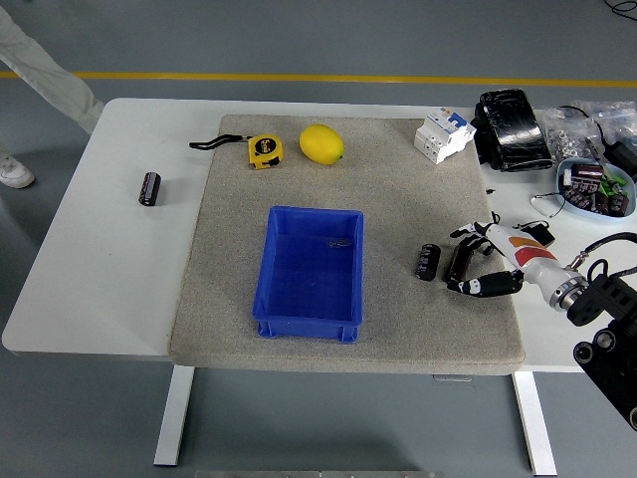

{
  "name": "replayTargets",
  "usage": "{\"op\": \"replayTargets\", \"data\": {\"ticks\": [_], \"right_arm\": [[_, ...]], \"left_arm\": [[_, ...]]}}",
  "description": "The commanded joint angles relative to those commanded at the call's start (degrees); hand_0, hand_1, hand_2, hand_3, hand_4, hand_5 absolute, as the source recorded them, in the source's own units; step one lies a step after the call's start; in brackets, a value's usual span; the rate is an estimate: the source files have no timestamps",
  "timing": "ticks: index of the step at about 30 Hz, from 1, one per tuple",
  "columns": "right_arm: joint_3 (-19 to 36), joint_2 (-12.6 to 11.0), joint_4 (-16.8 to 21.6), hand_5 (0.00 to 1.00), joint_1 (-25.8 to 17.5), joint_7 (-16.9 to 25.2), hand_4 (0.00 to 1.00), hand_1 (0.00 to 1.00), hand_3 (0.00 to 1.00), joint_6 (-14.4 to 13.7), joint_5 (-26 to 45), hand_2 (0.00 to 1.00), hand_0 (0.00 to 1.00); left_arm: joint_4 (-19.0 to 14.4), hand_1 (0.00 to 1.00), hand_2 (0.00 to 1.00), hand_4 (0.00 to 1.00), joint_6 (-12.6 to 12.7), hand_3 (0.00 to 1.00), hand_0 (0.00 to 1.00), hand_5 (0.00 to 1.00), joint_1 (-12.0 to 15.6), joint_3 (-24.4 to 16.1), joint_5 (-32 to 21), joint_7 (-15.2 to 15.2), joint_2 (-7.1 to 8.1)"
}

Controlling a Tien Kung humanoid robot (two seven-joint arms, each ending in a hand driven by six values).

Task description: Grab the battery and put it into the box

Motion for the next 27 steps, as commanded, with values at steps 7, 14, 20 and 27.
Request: {"op": "replayTargets", "data": {"ticks": [7, 14, 20, 27], "right_arm": [[-1.2, 0.18, -1.19, 0.295, 0.44, 0.5, 0.998, 0.565, 0.686, -2.02, 0.02, 0.613, 0.455], [-1.45, 0.27, -2.05, 0.276, 0.63, 0.87, 0.998, 0.547, 0.614, -2.72, -0.54, 0.583, 0.436], [-1.74, 0.18, -2.1, 0.266, 0.62, 0.96, 0.998, 0.543, 0.589, -2.65, -1.56, 0.564, 0.433], [-1.87, 0.18, -2.05, 0.241, 0.64, 0.98, 0.99, 0.53, 0.564, -2.75, -1.69, 0.549, 0.419]], "left_arm": [[0.02, 0.669, 0.785, 0.724, -0.01, 0.805, 0.681, 0.957, -0.09, -0.13, 0.23, 0.02, 0.01], [0.01, 0.668, 0.783, 0.723, 0.02, 0.804, 0.681, 0.95, -0.22, 0.05, 0.02, -0.01, 0.01], [-0.02, 0.664, 0.782, 0.725, 0.02, 0.804, 0.681, 0.948, -0.18, 0.12, -0.09, -0.01, 0.01], [-0.04, 0.664, 0.779, 0.726, -0.05, 0.804, 0.681, 0.944, -0.17, 0.16, -0.08, 0.02, 0.0]]}}
